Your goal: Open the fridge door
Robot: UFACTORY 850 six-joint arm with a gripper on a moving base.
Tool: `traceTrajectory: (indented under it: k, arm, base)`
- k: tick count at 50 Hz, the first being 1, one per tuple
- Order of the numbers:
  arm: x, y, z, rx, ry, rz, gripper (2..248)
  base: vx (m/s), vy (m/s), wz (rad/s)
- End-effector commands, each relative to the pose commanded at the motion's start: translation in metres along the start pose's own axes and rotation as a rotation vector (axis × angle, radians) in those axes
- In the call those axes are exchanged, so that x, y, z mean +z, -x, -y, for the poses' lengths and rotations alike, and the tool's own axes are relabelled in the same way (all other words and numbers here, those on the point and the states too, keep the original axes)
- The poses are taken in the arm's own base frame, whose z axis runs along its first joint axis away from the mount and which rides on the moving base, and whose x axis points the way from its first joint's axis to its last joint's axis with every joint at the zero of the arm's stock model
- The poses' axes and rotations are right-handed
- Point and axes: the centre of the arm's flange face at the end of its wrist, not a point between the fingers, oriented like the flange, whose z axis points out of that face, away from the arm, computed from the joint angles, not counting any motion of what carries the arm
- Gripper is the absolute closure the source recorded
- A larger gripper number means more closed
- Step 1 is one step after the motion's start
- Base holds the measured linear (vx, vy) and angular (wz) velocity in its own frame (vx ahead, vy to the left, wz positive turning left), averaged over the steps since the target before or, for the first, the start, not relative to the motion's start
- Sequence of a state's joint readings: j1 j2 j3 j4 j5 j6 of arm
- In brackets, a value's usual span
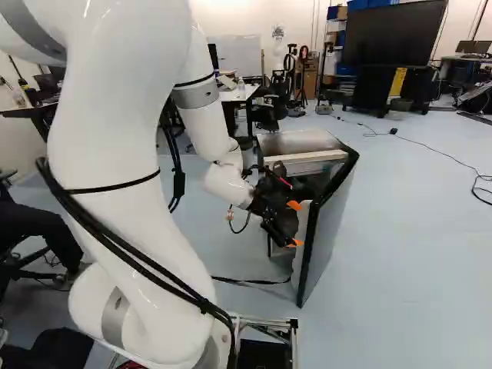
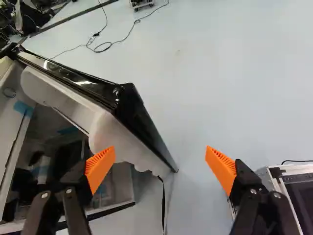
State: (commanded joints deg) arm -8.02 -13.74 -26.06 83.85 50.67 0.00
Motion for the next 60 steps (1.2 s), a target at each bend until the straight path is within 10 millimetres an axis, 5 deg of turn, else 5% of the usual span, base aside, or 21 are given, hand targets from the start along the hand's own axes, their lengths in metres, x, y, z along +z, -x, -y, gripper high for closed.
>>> traceTrajectory:
  k: [28,60]
  arm:
    - [0.005,-0.013,0.003,0.012,0.012,-0.109,3]
    - [0.055,-0.055,0.018,0.128,0.133,-0.221,3]
  base:
    - [0.000,0.000,0.000]
    - [0.000,0.000,0.000]
